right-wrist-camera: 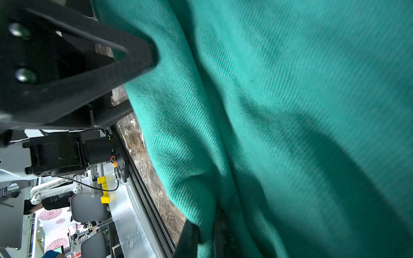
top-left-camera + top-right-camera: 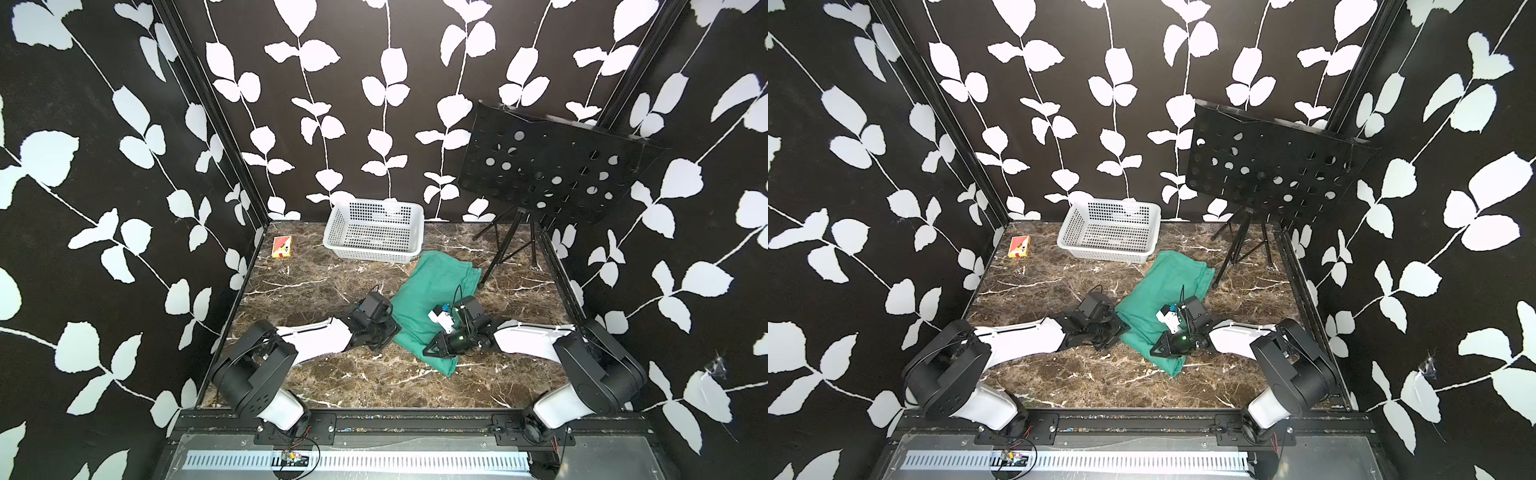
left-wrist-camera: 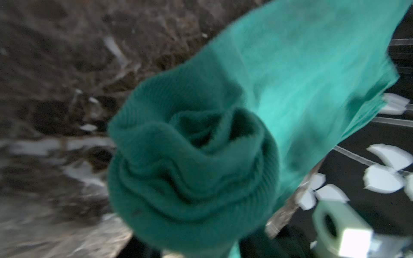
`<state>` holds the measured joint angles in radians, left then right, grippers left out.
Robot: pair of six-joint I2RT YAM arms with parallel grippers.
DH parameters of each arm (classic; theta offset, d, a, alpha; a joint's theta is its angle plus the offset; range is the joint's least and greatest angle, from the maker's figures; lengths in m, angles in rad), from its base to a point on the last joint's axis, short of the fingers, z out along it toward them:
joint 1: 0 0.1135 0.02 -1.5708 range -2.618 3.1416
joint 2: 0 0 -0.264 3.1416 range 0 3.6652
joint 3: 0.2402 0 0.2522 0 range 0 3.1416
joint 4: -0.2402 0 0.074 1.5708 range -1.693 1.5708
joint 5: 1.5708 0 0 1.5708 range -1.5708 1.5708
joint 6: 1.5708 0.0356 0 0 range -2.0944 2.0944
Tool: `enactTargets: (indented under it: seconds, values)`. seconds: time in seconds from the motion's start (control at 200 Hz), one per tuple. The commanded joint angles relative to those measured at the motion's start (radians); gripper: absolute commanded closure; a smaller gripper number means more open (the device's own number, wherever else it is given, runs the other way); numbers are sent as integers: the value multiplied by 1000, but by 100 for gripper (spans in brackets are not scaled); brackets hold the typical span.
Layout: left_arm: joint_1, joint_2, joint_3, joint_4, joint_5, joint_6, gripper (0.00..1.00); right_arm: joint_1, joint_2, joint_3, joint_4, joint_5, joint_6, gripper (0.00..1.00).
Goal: Roll up the long pants
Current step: Roll the long pant at the center of the board.
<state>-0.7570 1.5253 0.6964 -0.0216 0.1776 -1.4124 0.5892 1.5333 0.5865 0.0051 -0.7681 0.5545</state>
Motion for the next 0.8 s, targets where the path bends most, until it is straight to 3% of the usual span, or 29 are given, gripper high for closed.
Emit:
enactTargets:
  seconds: [0.0,0.075,0.225,0.3,0.395,0.555,0.67,0.795]
  values:
    - [-5,23,36,-7,-30,-23,75,-8,-29,19,-135,92,13,88]
    - [-5,37,67,-75,-41,-28,83,-5,-70,26,-173,140,2,76]
    - [-4,50,108,-185,-62,-60,93,65,-222,55,-285,387,-153,58]
    - [-5,50,113,-200,-64,-75,94,161,-329,20,-234,551,-236,52]
    - [-7,52,113,-213,-62,-94,94,345,-448,-57,-112,784,-387,35]
    - [-15,67,121,-216,-52,-115,96,523,-437,-80,-60,1034,-592,33]
    - [-20,76,135,-226,-49,-120,96,616,-293,-34,-41,1119,-672,35]
    - [-21,72,140,-233,-48,-129,96,663,-117,21,-25,1210,-659,41]
